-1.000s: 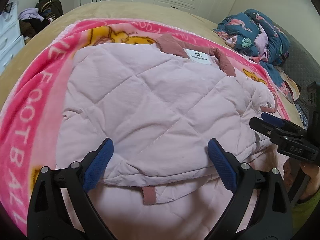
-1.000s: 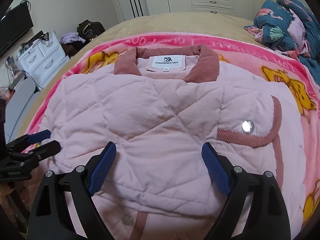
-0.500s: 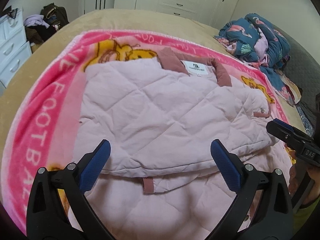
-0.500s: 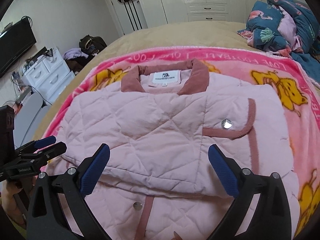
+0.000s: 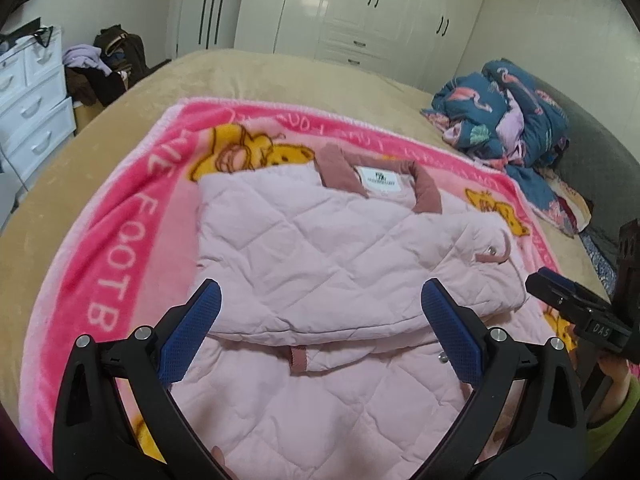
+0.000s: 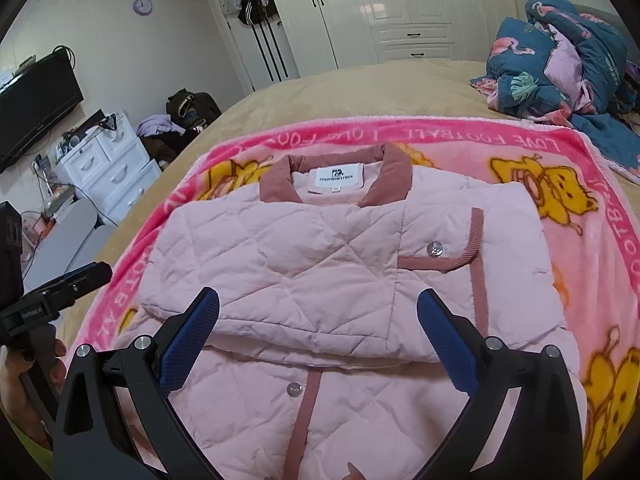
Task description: Fold large clothes
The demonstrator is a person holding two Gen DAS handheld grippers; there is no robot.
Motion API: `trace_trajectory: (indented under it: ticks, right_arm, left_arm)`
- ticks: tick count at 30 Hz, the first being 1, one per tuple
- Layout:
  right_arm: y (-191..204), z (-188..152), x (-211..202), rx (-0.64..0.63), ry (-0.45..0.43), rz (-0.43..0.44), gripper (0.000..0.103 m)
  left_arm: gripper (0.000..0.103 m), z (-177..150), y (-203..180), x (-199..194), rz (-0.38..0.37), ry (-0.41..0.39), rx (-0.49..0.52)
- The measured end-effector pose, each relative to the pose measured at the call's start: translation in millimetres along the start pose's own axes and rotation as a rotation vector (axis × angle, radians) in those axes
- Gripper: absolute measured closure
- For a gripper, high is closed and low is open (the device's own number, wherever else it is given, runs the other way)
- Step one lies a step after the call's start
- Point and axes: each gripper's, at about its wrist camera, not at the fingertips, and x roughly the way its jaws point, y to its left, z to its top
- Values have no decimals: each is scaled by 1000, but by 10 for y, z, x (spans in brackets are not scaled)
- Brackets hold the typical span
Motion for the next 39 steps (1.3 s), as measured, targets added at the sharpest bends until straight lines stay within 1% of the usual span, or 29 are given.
trace_trajectory:
  ticks: [6, 12, 16, 20, 24, 27, 32, 36, 39]
  right_arm:
    - [36, -12, -274, -18, -37, 5, 4]
    - [57, -56, -563, -38, -72, 3, 4]
    - [57, -100, -707, -48, -91, -5, 4]
    - [30, -154, -815, -50, -98, -10, 4]
    - [-23, -223, -928, -47, -101, -12, 4]
    - [-74, -287, -1006, -42, -100, -13, 4]
    - [-177, -418, -1115, -32, -92, -22, 4]
    - [-275, -527, -1254, -21, -97, -38, 4]
    - [-341, -607, -1356, -8, -99, -41, 4]
  left_arm:
    - [9, 55, -4, -336, -1, -63, 0]
    - [9, 59, 6, -588, 17, -100, -4]
    - [9, 32, -13, -778, 12, -135, 4]
    - [9, -18, -65, -909, 16, -159, 15]
    - [9, -79, -145, -983, 41, -173, 40]
    - [9, -158, -184, -1035, 37, -182, 48]
    - [9, -404, -238, -1089, 25, -181, 44]
    - [9, -569, -260, -1114, 37, -171, 48]
    - [9, -714, -259, -1097, 34, -149, 41]
